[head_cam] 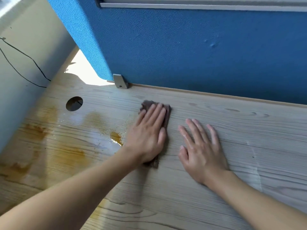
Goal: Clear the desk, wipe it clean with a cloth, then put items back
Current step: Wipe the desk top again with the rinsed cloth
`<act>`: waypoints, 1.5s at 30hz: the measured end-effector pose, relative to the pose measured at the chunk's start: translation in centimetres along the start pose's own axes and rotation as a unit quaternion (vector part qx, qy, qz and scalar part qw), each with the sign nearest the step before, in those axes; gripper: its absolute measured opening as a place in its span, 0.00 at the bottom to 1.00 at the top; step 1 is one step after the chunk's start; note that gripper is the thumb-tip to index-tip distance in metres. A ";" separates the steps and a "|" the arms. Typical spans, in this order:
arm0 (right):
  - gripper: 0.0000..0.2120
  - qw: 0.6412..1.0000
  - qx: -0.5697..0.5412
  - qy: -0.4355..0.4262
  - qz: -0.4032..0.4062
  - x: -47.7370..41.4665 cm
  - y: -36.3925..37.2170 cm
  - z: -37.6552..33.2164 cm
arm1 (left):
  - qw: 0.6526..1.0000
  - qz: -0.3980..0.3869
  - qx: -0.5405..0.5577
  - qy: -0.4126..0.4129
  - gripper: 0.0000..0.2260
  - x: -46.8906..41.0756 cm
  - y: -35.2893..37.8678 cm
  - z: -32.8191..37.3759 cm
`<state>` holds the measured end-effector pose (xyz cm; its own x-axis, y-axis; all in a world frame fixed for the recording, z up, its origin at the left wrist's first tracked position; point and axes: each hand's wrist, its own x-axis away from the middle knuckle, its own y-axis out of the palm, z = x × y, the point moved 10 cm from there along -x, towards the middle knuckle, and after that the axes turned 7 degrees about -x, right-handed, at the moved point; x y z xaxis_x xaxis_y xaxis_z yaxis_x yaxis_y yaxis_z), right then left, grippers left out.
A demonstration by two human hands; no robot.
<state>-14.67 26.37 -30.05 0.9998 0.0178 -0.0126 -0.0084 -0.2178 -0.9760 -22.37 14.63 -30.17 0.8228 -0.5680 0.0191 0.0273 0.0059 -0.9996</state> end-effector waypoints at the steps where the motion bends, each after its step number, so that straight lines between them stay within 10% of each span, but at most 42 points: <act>1: 0.30 1.000 -0.003 0.001 0.003 -0.1 -0.1 0.0 | 0.999 -0.001 0.001 0.046 0.29 1.8 0.0 1.3; 5: 0.29 1.000 -0.002 -0.001 0.005 -0.2 -0.1 -0.1 | 0.989 -0.025 0.022 0.142 0.29 3.3 0.4 1.8; 12: 0.30 1.000 0.004 -0.001 0.001 -0.2 0.0 0.2 | 0.997 -0.009 0.001 -0.082 0.32 -5.1 0.4 -4.5; 19: 0.30 1.000 0.000 -0.004 0.007 -0.2 -0.1 -0.1 | 0.990 -0.019 0.029 0.135 0.28 2.9 0.0 2.3; 26: 0.29 1.000 0.003 -0.004 0.005 -0.2 0.0 0.1 | 0.996 0.009 0.003 -0.087 0.32 -5.8 0.3 -5.4; 33: 0.30 1.000 0.005 -0.003 -0.002 -0.3 0.0 -0.1 | 0.987 -0.001 0.035 0.156 0.29 2.4 -0.1 1.4; 40: 0.30 1.000 0.006 -0.002 0.001 -0.3 0.1 0.1 | 0.994 0.019 0.009 -0.105 0.33 -5.7 0.1 -7.3; 45: 0.30 1.000 0.008 -0.007 0.000 -0.2 0.3 0.0 | 0.999 0.015 0.005 0.050 0.30 2.8 -0.4 -0.4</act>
<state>-14.90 26.28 -30.33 0.9994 0.0320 -0.0166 -0.0098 -0.2016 -0.9794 -20.28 12.68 -29.70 0.7624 -0.6469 -0.0131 0.0100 0.0320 -0.9994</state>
